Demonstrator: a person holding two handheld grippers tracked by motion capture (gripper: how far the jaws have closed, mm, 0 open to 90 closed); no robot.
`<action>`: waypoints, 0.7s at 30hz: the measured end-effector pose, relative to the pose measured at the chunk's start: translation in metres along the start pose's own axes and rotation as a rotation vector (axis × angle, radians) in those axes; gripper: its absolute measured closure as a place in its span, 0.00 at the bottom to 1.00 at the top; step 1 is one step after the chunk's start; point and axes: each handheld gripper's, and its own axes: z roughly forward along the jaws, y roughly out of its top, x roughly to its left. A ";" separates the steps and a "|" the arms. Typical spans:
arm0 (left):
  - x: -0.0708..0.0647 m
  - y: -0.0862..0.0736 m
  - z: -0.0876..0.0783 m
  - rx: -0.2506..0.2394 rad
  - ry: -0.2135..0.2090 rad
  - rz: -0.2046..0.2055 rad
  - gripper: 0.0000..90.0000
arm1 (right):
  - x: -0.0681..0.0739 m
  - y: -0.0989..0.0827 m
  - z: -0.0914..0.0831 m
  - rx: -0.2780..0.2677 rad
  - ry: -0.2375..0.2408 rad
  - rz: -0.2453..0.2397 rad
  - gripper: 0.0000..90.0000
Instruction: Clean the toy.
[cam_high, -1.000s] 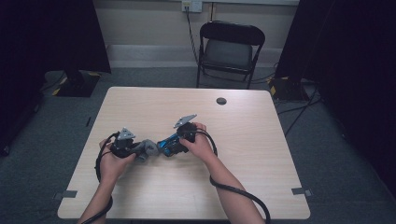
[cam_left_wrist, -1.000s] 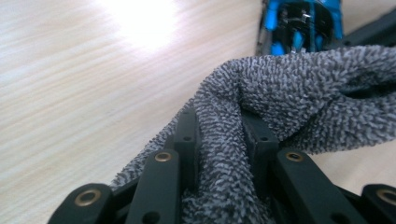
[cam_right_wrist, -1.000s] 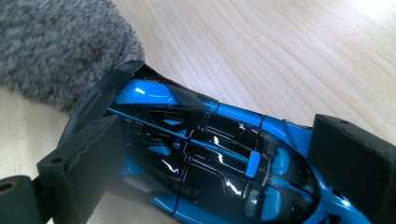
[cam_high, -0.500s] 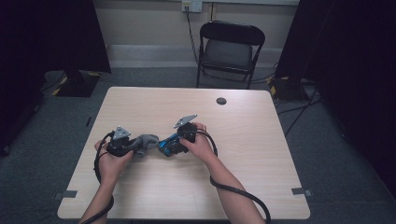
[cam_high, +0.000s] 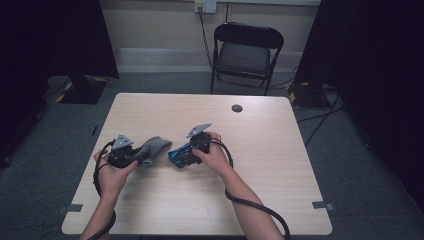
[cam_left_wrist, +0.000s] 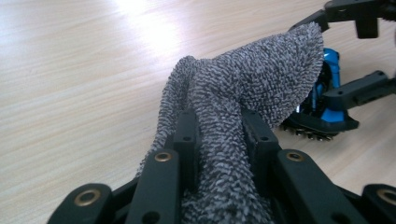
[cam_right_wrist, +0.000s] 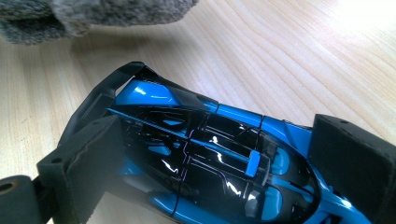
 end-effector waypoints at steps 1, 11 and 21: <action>-0.001 0.001 -0.002 0.002 -0.003 0.010 0.79 | 0.000 0.000 0.000 0.000 -0.001 0.000 0.03; -0.016 0.007 -0.012 0.000 -0.065 0.058 0.79 | 0.000 0.001 0.000 0.005 -0.002 0.000 0.03; -0.038 0.009 -0.017 0.020 -0.158 0.082 0.79 | 0.000 0.001 0.000 0.005 -0.003 0.001 0.03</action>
